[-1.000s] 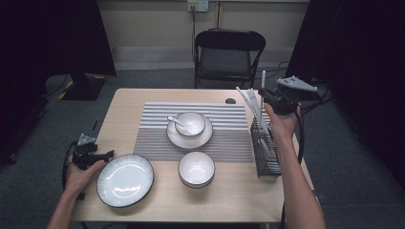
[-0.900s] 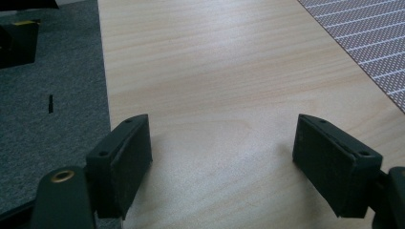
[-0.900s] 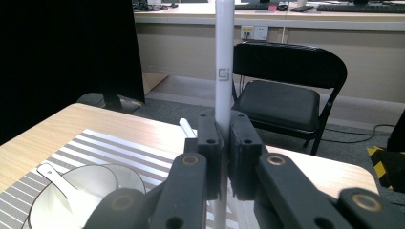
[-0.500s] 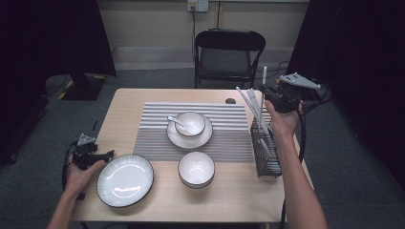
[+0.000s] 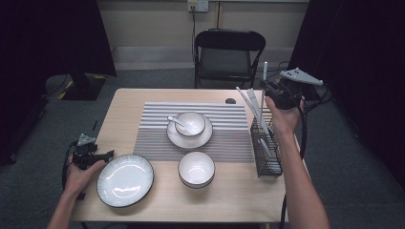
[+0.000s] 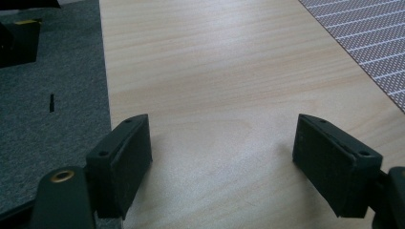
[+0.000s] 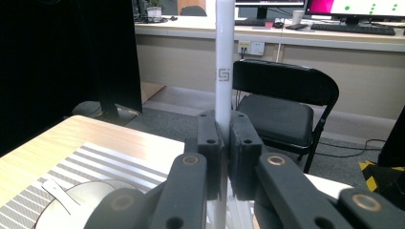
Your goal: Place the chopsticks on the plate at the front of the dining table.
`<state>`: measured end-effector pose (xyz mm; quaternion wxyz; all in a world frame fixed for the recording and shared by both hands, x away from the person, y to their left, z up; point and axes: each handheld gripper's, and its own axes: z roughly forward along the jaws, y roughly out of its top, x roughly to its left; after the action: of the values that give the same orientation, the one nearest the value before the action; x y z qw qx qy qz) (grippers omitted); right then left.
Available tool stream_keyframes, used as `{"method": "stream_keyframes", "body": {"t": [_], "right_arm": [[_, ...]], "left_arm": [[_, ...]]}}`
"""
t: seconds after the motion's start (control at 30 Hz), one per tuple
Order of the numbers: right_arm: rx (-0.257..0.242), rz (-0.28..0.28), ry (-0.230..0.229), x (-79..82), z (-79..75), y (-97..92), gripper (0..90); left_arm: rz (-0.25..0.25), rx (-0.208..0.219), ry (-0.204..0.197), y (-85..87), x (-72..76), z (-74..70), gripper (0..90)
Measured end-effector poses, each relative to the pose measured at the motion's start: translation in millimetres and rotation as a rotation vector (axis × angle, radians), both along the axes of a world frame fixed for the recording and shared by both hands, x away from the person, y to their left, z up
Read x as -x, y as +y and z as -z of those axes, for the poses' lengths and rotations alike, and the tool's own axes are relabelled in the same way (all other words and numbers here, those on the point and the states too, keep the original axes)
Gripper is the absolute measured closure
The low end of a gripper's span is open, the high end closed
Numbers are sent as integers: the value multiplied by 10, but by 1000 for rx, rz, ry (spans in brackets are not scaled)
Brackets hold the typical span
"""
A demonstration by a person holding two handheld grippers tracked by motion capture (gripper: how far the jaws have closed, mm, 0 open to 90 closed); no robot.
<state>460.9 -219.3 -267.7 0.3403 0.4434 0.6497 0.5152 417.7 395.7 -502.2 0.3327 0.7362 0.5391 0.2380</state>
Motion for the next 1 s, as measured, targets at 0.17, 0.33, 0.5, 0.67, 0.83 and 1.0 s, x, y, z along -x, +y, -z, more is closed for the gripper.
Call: {"method": "stream_keyframes", "body": {"t": [0.17, 0.33, 0.5, 0.67, 0.83, 1.0], "right_arm": [[4, -3, -12, 10, -70, 16, 851], [3, -13, -19, 25, -118, 44, 852], [-8, -33, -26, 42, -162, 88, 851], [-35, -68, -21, 59, -175, 114, 851], [-117, -107, -8, 58, -147, 113, 852], [-142, -145, 2, 59, -104, 141, 851]], "left_arm": [[8, 2, -5, 0, 10, 0, 224], [7, 0, -3, -1, 10, -1, 224], [11, 1, -5, 2, 11, -1, 224], [5, -1, -2, 6, 24, -4, 227], [3, -12, 10, -16, 33, -22, 235], [16, -13, 32, -9, 32, -42, 237]]}}
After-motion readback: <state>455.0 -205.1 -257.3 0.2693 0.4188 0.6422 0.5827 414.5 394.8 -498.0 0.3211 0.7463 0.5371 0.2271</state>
